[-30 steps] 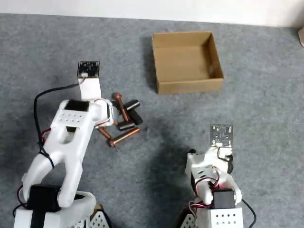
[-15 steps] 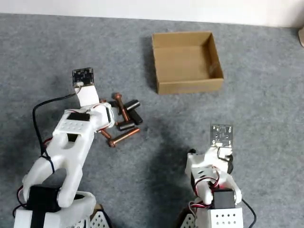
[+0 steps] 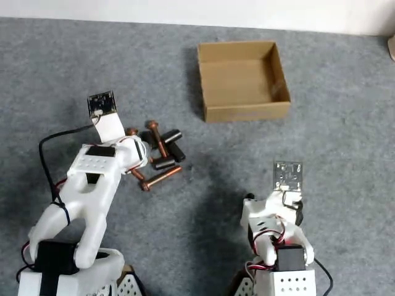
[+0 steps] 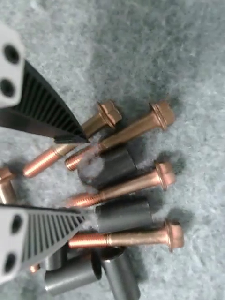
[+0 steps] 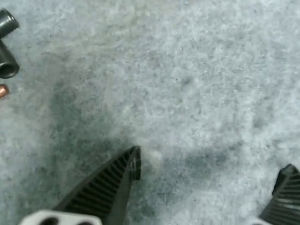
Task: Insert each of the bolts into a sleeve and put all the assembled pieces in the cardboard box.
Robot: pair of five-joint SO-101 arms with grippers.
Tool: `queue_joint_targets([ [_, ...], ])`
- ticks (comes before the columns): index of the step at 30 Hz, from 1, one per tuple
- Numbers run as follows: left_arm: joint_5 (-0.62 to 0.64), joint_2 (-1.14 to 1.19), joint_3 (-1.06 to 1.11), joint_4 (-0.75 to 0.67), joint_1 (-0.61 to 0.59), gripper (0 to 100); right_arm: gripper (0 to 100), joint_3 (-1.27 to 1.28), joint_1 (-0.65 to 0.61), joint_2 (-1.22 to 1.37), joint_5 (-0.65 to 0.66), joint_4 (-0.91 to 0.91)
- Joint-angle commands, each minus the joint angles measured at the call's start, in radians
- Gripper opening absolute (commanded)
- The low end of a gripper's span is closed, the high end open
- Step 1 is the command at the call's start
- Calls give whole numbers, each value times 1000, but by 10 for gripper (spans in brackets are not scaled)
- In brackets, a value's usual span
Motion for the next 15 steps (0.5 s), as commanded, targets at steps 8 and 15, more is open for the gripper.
queue_joint_targets([
  [8,173,18,-1,-115,-31,217,406,96,12,-5,9,4],
  [15,176,262,-206,49,-31,220,406,96,12,-5,9,4],
])
